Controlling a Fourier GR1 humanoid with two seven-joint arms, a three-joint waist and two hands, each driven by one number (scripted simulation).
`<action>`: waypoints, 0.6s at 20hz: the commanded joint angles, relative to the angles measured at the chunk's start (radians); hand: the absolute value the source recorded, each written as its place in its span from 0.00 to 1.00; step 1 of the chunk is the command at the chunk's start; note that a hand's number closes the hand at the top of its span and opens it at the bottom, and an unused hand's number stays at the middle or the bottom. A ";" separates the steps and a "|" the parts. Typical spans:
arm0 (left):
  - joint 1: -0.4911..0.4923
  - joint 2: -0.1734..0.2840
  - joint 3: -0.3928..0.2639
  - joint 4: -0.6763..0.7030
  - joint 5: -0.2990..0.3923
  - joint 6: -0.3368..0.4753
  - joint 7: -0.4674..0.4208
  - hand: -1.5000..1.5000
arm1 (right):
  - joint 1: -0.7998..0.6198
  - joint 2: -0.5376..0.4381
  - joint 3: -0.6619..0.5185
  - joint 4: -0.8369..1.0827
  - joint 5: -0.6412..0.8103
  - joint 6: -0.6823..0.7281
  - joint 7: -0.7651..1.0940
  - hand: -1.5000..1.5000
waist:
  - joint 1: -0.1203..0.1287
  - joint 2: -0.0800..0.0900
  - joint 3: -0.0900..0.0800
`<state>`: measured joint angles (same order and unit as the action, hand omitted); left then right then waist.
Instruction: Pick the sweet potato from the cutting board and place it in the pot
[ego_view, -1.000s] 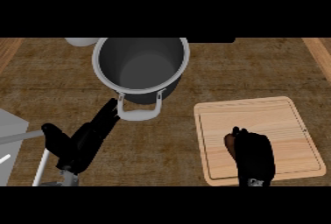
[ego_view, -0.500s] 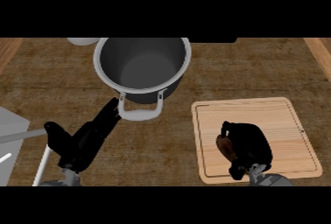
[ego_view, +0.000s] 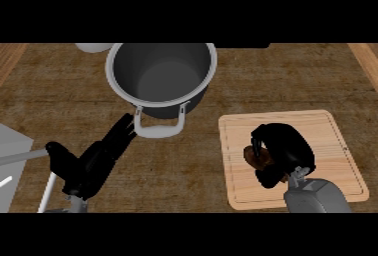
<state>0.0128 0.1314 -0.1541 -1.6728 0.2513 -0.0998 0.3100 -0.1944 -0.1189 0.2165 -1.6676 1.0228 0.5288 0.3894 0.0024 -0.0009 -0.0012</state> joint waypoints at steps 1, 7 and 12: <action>-0.003 -0.024 -0.011 0.021 -0.047 0.029 -0.031 0.50 | -0.023 0.017 0.017 -0.096 0.070 -0.065 0.062 1.00 | -0.005 -0.001 0.001; 0.036 -0.002 -0.004 -0.053 -0.019 0.013 0.021 0.50 | -0.136 -0.008 -0.126 -0.322 -0.030 0.057 0.108 1.00 | -0.003 -0.004 0.001; -0.026 -0.035 -0.002 0.012 -0.031 0.033 0.021 0.50 | -0.326 0.015 -0.198 -0.368 -0.104 0.082 0.112 1.00 | 0.001 0.000 0.001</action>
<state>0.0084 0.1195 -0.1458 -1.6662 0.2365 -0.0954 0.3090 -0.3805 -0.1024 0.0955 -2.0119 0.9752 0.5845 0.5016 -0.0025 -0.0031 -0.0005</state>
